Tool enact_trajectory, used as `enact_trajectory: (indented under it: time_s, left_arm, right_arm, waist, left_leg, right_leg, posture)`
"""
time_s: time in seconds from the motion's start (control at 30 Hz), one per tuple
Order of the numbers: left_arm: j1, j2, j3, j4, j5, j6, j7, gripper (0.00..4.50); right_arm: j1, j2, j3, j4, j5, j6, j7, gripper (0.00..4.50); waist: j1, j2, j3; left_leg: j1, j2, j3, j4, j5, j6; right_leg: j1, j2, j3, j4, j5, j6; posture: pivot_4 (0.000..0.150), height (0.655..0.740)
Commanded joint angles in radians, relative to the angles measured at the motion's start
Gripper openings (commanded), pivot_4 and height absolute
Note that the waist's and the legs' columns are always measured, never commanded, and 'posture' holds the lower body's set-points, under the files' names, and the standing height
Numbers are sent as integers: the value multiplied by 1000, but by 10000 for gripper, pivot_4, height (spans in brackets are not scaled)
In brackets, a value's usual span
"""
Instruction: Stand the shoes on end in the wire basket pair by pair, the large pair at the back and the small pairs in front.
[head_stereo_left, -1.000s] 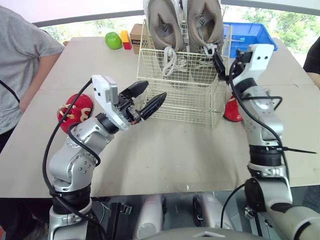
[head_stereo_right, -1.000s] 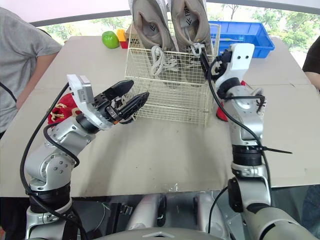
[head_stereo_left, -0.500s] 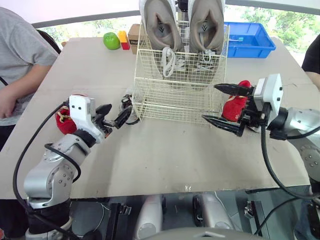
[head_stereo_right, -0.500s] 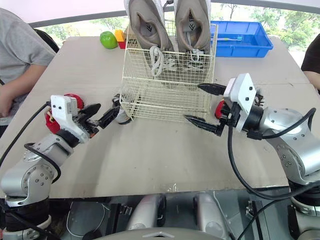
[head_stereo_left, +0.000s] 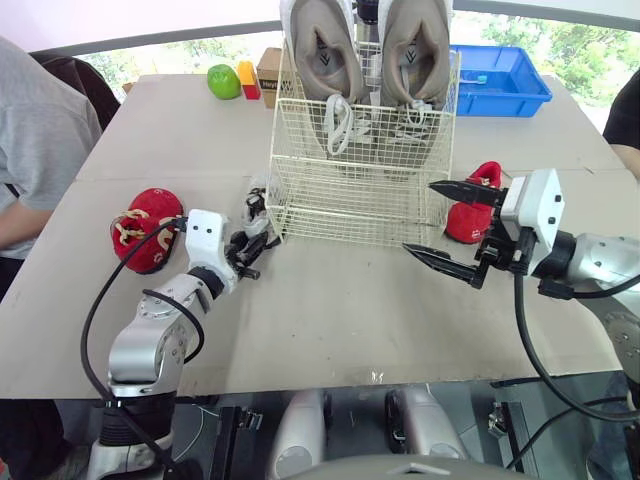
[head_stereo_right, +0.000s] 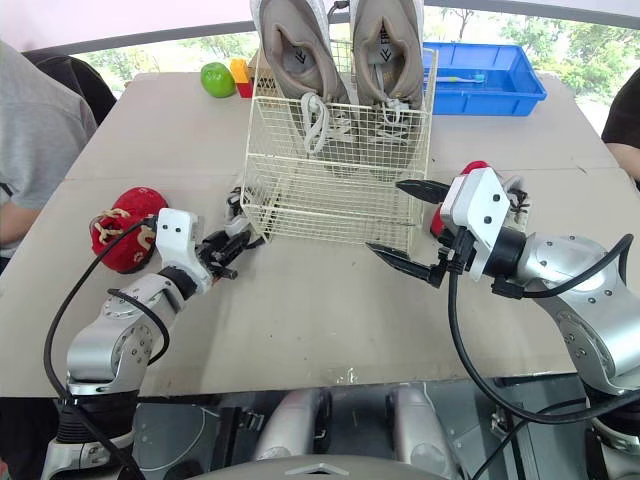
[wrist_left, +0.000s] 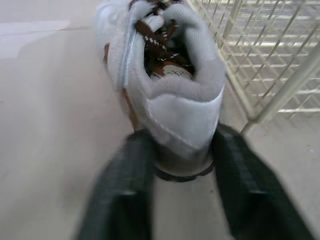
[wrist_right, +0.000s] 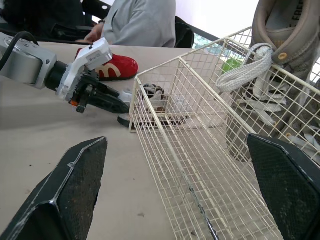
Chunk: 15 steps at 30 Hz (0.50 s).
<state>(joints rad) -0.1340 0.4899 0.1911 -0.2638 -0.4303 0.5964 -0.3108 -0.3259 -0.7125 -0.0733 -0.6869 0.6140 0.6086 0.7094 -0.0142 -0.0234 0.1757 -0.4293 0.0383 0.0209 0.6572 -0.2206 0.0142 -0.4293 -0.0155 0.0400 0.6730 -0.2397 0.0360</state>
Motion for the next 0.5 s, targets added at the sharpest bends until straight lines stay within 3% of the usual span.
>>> enact_trajectory:
  time_s: [0.03, 0.17, 0.3, 0.37, 0.5]
  left_arm:
    - [48, -2, 64, -63, -16, -58, -31, 2555]
    - [85, -15, 145, -81, -5, -150, -19, 1107]
    - [-23, -25, 278, -91, 11, -263, 82, 1107]
    - [-95, 20, 275, -107, 18, -316, 42, 1107]
    - [-217, 167, 192, -118, 28, -493, -209, 1107]
  right_arm:
    - [-4, 6, 8, 2, -10, -22, 0, 43225]
    - [-37, 21, 37, 43, -47, -48, 1, 43225]
    - [-105, 38, 47, 86, -70, -60, -7, 43225]
    - [-154, 46, 44, 99, -74, -66, -11, 43225]
    - [-298, 27, 5, 124, -25, -11, -8, 43225]
  waist:
    - [-3, 0, 0]
    - [0, -1, 0]
    - [3, -4, 1]
    - [6, -5, 0]
    - [10, -6, 1]
  left_leg:
    - [0, 0, 0, 0, 0, 0]
    - [0, 1, 0, 0, 0, 0]
    - [-1, 0, 0, 1, 0, 0]
    - [-2, 1, -1, 3, 0, 0]
    - [-3, 0, 0, 4, 0, 0]
  right_leg:
    - [0, 0, 0, 0, 0, 0]
    - [0, 0, -1, 0, 0, 0]
    - [0, 0, -2, 0, 0, 0]
    - [0, 1, -4, 1, 0, 0]
    - [0, -1, -4, 0, 0, 0]
  posture:
    - [1500, 7400]
    - [1500, 7400]
    - [1500, 7400]
    - [1500, 7400]
    - [1500, 7400]
